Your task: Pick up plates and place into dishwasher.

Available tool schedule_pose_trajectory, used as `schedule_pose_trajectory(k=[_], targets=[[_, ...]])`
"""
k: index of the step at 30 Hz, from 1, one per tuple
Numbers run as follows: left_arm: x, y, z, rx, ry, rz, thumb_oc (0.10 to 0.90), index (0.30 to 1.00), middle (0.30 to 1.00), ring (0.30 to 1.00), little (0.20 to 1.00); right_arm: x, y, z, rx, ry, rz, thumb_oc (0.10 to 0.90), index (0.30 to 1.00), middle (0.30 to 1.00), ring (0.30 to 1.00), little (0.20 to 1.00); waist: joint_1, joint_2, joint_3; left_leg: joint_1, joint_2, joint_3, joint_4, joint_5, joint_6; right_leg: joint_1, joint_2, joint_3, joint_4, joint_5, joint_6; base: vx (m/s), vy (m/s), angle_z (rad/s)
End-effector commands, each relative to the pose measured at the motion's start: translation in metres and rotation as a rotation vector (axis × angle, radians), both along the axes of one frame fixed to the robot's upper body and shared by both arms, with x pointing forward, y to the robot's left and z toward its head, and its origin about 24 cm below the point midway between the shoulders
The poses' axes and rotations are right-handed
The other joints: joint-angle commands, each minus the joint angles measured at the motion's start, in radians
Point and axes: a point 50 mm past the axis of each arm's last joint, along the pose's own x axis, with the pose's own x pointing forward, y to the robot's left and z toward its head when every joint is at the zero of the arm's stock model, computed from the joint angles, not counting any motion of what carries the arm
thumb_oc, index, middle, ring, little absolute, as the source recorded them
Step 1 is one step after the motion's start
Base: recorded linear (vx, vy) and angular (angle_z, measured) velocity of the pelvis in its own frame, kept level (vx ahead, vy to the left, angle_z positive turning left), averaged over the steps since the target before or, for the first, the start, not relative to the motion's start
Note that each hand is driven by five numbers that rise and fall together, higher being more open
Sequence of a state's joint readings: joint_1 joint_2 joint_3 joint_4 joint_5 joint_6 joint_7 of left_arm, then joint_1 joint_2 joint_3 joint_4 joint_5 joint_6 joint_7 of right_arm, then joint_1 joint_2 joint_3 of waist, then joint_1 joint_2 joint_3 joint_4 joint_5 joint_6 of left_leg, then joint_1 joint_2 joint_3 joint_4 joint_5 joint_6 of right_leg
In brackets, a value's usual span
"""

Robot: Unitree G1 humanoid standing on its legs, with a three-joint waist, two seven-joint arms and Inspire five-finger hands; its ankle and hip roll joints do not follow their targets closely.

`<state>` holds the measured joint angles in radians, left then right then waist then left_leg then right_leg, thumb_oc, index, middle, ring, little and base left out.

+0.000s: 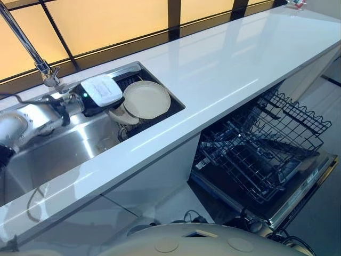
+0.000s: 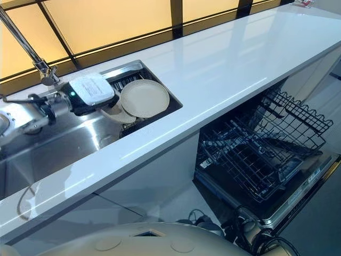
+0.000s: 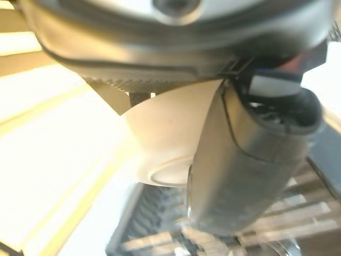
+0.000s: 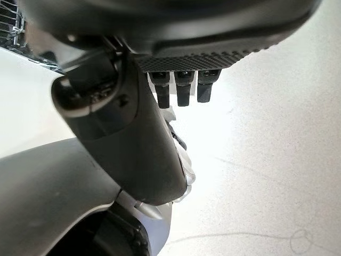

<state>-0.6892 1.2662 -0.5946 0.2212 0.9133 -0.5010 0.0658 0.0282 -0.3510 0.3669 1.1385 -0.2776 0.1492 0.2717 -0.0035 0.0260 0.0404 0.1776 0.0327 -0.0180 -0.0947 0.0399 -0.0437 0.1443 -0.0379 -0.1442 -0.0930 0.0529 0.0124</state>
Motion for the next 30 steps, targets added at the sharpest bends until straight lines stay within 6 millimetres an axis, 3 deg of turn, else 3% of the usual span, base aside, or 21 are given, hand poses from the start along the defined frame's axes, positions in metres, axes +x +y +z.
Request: schedule_pose_trajectory(k=[1, 11, 21, 30], targets=[[0.004, -0.002, 0.105, -0.078, -0.325, -0.012, 0.1, 0.3, 0.3, 0.3, 0.2, 0.028, -0.018, 0.012, -0.026, -0.063, 0.031, 0.8, 0.9, 0.9, 0.9, 0.9, -0.006, 0.041, -0.023, 0.003, -0.093, 0.071, 0.007, -0.082, 0.068, 0.018, 0.01, 0.006, 0.044, -0.062, 0.063, 0.0, -0.025, 0.06], [0.003, -0.013, 0.132, -0.013, -0.343, -0.032, 0.1, 0.3, 0.3, 0.3, 0.2, 0.024, -0.018, 0.01, -0.024, -0.061, 0.014, 0.8, 0.9, 0.9, 0.9, 0.9, -0.014, 0.045, -0.031, 0.005, -0.092, 0.077, 0.007, -0.083, 0.066, 0.019, 0.011, 0.011, 0.038, -0.058, 0.066, 0.0, -0.002, 0.01], [0.0, -0.023, 0.139, 0.057, -0.278, 0.018, 0.1, 0.3, 0.3, 0.3, 0.2, 0.022, -0.017, 0.009, -0.025, -0.077, -0.029, 0.8, 0.9, 0.9, 0.9, 0.9, -0.008, 0.047, -0.031, 0.007, -0.095, 0.072, 0.007, -0.082, 0.067, 0.021, 0.009, 0.005, 0.038, -0.059, 0.066, 0.0, 0.0, 0.0], [0.002, 0.001, 0.134, 0.146, -0.132, 0.29, 0.1, 0.3, 0.3, 0.3, 0.2, 0.023, -0.027, 0.011, -0.075, -0.136, -0.181, 0.8, 0.9, 0.9, 0.9, 0.9, -0.001, 0.051, -0.03, 0.009, -0.098, 0.07, 0.007, -0.082, 0.069, 0.024, 0.01, 0.003, 0.033, -0.056, 0.068, 0.0, 0.0, 0.0]])
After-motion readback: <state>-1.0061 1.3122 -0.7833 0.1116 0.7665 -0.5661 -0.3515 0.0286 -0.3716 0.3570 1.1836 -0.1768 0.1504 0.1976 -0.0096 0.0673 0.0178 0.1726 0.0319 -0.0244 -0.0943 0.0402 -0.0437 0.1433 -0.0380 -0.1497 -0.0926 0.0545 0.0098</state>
